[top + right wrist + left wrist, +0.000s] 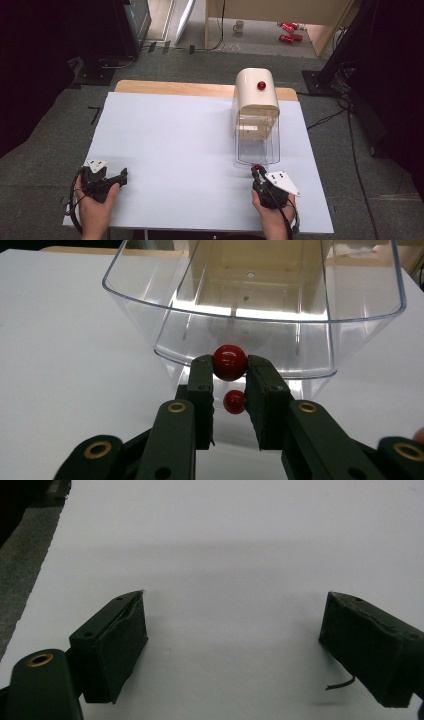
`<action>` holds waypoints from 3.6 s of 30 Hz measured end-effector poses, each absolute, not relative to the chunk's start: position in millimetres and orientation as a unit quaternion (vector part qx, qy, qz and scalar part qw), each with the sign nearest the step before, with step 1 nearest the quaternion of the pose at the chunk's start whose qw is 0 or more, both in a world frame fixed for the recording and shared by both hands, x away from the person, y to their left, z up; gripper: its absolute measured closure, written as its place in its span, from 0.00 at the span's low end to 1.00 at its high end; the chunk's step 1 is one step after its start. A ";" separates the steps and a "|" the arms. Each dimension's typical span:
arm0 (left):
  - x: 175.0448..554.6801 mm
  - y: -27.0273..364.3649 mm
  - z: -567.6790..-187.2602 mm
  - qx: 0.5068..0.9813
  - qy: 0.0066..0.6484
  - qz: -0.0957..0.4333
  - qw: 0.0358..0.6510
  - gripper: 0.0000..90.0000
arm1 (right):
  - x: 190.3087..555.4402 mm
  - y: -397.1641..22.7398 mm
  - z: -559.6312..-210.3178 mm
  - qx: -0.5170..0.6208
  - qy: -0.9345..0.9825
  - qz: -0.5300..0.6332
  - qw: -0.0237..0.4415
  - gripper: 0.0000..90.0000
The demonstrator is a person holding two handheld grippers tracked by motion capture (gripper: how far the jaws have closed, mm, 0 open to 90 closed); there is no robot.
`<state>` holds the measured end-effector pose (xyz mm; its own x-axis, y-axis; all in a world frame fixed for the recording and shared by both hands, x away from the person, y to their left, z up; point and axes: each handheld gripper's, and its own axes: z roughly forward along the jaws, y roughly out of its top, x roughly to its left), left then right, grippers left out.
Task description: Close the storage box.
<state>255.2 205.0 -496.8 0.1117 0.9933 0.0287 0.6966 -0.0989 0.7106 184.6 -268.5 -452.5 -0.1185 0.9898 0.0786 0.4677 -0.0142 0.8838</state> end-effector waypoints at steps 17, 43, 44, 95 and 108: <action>255.2 205.0 -496.7 0.692 0.611 0.266 0.278 0.13 | 186.3 -269.7 -434.5 0.582 0.622 0.413 0.321 0.84; 255.2 205.0 -496.7 0.692 0.611 0.266 0.278 0.13 | 208.4 -274.4 -408.9 0.578 0.615 0.424 0.327 0.84; 255.1 205.0 -496.7 0.692 0.611 0.266 0.278 0.13 | 212.0 -275.1 -408.0 0.580 0.614 0.425 0.326 0.84; 255.2 205.2 -496.7 0.692 0.611 0.266 0.278 0.13 | 296.1 -276.1 -404.2 0.590 0.619 0.402 0.327 0.84; 255.2 205.2 -496.7 0.692 0.611 0.266 0.278 0.13 | 300.9 -276.7 -404.9 0.590 0.616 0.406 0.326 0.79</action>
